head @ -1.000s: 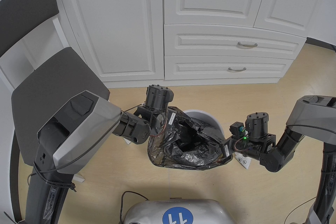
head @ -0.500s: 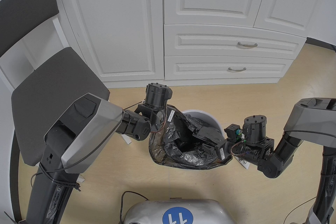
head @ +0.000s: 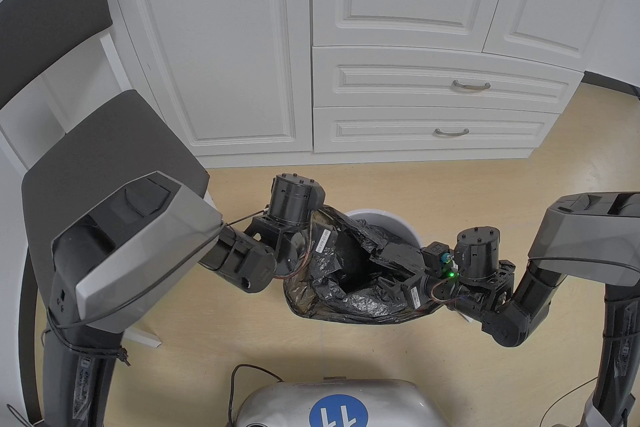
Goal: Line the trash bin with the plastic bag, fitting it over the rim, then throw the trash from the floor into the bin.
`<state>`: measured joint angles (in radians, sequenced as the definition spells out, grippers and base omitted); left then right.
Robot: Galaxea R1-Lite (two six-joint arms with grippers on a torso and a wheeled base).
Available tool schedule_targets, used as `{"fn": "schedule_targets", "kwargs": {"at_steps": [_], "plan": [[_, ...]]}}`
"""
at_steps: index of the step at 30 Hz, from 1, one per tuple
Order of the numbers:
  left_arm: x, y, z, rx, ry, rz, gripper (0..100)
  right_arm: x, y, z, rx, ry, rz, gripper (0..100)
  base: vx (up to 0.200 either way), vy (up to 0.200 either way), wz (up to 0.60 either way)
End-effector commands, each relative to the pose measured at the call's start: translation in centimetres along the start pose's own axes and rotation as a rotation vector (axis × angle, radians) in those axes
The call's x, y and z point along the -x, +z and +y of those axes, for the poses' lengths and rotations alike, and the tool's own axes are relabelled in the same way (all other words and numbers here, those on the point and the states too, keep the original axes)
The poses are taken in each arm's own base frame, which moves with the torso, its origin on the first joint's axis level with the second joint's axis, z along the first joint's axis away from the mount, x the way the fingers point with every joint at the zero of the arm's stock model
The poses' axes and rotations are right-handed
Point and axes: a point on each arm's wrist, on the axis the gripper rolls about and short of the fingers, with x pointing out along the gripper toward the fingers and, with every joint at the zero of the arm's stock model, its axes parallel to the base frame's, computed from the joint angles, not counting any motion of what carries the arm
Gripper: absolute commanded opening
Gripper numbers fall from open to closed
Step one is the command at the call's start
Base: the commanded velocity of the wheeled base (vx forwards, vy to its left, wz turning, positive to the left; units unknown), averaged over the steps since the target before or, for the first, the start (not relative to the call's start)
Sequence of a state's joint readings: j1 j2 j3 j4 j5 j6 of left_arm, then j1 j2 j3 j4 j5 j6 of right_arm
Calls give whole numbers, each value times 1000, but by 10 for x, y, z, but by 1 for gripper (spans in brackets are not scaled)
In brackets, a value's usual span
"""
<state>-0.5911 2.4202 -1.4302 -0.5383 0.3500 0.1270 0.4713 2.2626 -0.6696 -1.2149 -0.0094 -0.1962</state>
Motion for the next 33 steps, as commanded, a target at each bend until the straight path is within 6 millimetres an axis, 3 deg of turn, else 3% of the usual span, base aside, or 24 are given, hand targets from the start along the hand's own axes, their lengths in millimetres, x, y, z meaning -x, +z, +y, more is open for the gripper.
{"fn": "schedule_targets", "kwargs": {"at_steps": [1, 5, 6, 10, 20, 33], "plan": [[37, 14, 12, 21, 2, -68, 100, -16, -21, 5, 6, -4, 38, 100, 0, 0, 0], [43, 14, 14, 22, 4, -83, 100, -25, -26, 1, 2, -28, 44, 100, 0, 0, 0], [44, 13, 14, 22, 4, -83, 100, -26, -26, 0, 1, -32, 40, 0, 0, 0, 0], [45, 14, 15, 26, 5, -88, 100, -30, -20, -5, -9, -48, 14, 0, 0, 0, 0], [56, 10, 20, 45, 15, -127, 100, -49, 6, -59, -137, -191, -113, 0, 0, 0, 0], [61, -2, 23, 59, 27, -161, 100, -85, -2, -75, -229, -278, -154, 0, 0, 0, 0]]}}
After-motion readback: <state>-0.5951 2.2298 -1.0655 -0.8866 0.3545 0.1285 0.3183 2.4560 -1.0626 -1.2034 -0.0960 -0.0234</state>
